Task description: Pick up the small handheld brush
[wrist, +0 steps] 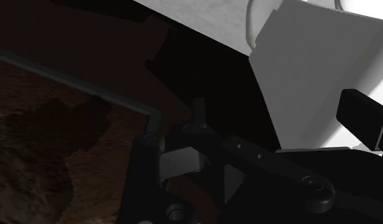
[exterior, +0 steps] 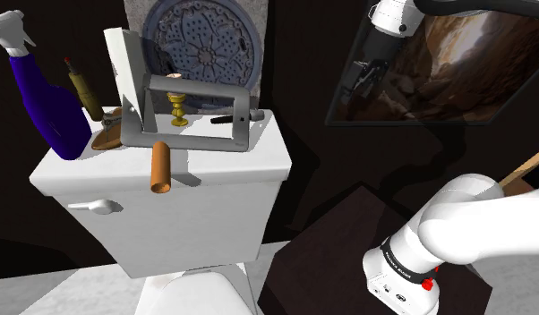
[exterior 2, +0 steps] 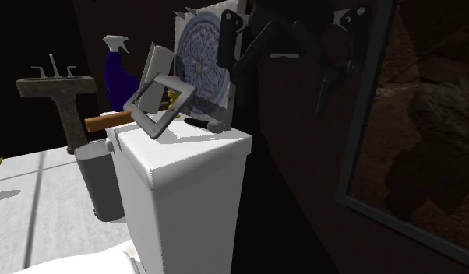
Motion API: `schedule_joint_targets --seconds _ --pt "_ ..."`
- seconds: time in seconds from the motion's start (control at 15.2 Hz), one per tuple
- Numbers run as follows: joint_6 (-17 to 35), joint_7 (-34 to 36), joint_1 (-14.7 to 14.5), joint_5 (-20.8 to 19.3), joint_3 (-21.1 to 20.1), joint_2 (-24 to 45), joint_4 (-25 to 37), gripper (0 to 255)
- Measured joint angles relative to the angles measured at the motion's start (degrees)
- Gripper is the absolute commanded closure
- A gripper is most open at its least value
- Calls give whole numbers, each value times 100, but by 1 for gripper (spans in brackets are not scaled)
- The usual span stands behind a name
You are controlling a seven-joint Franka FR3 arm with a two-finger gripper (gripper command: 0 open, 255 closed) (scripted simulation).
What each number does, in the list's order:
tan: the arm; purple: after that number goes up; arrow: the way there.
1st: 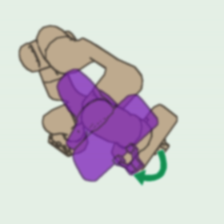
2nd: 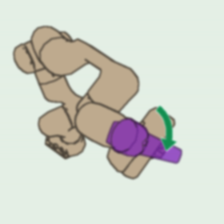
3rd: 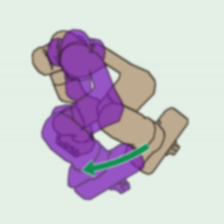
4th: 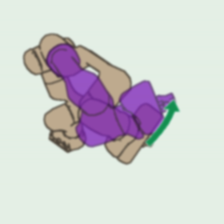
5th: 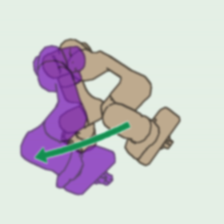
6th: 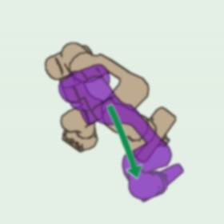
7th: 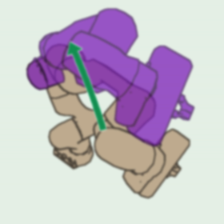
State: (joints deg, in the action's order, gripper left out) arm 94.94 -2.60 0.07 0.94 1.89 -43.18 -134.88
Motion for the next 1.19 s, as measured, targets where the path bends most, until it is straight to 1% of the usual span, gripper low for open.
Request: schedule_joint_targets --seconds 0.2,0.53,0.79,0.99,1.19 --pt "121 77 -55 52 -100 193 52 0" --pt "471 356 -239 200 -459 1045 479 0" --pt "735 649 -389 275 -793 1826 937 0" --pt "922 822 -469 260 -992 2407 1280 0" --pt "929 1051 -571 218 -1207 2958 1771 0"
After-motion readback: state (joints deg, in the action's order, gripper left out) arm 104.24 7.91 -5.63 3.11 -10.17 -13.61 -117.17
